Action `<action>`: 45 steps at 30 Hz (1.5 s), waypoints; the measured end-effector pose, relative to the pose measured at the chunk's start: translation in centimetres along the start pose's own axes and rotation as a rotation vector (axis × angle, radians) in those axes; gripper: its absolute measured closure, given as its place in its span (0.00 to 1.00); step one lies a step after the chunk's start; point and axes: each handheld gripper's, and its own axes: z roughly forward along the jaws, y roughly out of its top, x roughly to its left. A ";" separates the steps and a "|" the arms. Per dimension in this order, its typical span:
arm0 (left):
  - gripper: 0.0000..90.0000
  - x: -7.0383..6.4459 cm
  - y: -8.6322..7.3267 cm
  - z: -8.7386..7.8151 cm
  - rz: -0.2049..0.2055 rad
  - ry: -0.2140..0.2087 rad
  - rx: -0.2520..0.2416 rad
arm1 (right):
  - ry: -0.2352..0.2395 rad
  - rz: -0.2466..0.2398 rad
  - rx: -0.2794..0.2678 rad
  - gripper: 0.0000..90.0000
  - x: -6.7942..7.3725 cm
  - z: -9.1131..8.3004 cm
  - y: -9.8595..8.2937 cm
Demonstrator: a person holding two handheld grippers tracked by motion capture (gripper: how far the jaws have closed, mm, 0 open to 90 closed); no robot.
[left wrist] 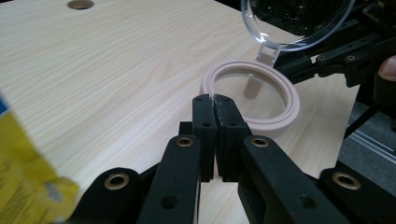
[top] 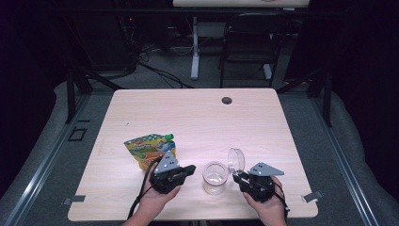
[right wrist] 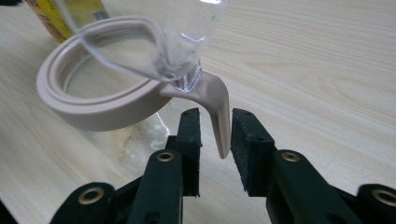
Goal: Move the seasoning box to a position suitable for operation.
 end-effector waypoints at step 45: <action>0.79 6.2 -6.5 -10.8 -0.180 0.289 -0.062 | 0.053 0.076 -0.007 0.90 -2.0 4.9 2.9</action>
